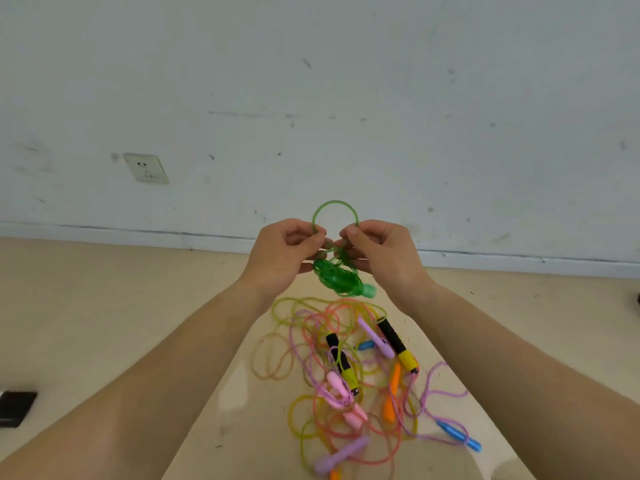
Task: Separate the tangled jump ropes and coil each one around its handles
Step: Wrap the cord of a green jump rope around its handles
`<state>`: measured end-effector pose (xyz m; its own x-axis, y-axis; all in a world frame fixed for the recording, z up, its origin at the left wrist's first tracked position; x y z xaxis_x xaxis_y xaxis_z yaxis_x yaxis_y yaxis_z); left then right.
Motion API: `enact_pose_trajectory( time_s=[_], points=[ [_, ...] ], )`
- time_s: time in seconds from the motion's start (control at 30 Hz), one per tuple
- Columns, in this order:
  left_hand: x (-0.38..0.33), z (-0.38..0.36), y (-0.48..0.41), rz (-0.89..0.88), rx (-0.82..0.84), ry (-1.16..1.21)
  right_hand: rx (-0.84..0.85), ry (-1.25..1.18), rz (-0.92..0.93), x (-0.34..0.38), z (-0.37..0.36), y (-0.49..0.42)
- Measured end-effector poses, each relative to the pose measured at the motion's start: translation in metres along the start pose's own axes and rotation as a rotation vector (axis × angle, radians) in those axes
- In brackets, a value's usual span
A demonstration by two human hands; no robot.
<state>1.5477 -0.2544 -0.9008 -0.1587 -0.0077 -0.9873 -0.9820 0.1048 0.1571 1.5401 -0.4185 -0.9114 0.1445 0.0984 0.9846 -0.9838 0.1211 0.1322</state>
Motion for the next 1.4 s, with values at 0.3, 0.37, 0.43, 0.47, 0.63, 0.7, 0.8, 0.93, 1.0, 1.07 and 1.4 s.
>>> enact_pose_trajectory(
  time_s=[0.3, 0.37, 0.43, 0.47, 0.63, 0.7, 0.8, 0.93, 1.0, 1.07, 1.4],
  points=[
    [-0.248, -0.015, 0.002, 0.05, 0.002, -0.009, -0.013, -0.034, -0.043, 0.247, 0.037, 0.004],
    [-0.316, -0.021, 0.009, 0.057, 0.012, 0.0, -0.024, -0.025, -0.039, 0.313, 0.05, 0.009],
    [-0.38, -0.029, 0.017, 0.058, 0.016, 0.003, -0.03, -0.014, -0.034, 0.375, 0.064, 0.012],
    [-0.41, -0.033, 0.02, 0.058, 0.017, -0.001, -0.027, -0.013, -0.03, 0.404, 0.071, 0.014],
    [-0.533, -0.052, 0.031, 0.044, 0.024, -0.009, -0.015, -0.016, -0.009, 0.524, 0.101, 0.022],
    [-0.569, -0.056, 0.034, 0.029, 0.017, -0.004, -0.013, -0.024, -0.006, 0.561, 0.108, 0.023],
    [-0.614, -0.058, 0.033, 0.006, -0.001, 0.012, -0.017, -0.026, 0.014, 0.608, 0.114, 0.02],
    [-0.661, -0.059, 0.02, -0.013, -0.04, 0.063, -0.037, -0.058, 0.024, 0.657, 0.12, 0.007],
    [-0.679, -0.067, 0.012, -0.024, -0.046, 0.094, -0.074, -0.114, 0.013, 0.673, 0.127, -0.002],
    [-0.694, -0.078, 0.002, -0.04, -0.063, 0.106, -0.111, -0.219, -0.011, 0.682, 0.135, -0.013],
    [-0.706, -0.117, -0.066, -0.061, -0.19, 0.085, -0.326, -0.345, -0.063, 0.688, 0.152, -0.069]
  ],
)
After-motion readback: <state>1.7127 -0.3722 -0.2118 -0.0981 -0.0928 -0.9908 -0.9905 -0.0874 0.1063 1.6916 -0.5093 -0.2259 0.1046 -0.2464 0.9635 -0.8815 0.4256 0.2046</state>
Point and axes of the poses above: each hand's wrist, its own y-axis away from the middle knuckle, its own z-axis out of the back of the hand, x = y × z, the point moved 2 cm from there along -y, towards the middle knuckle, and after that the axes turned 6 degrees about y, right-handed, at the moved point
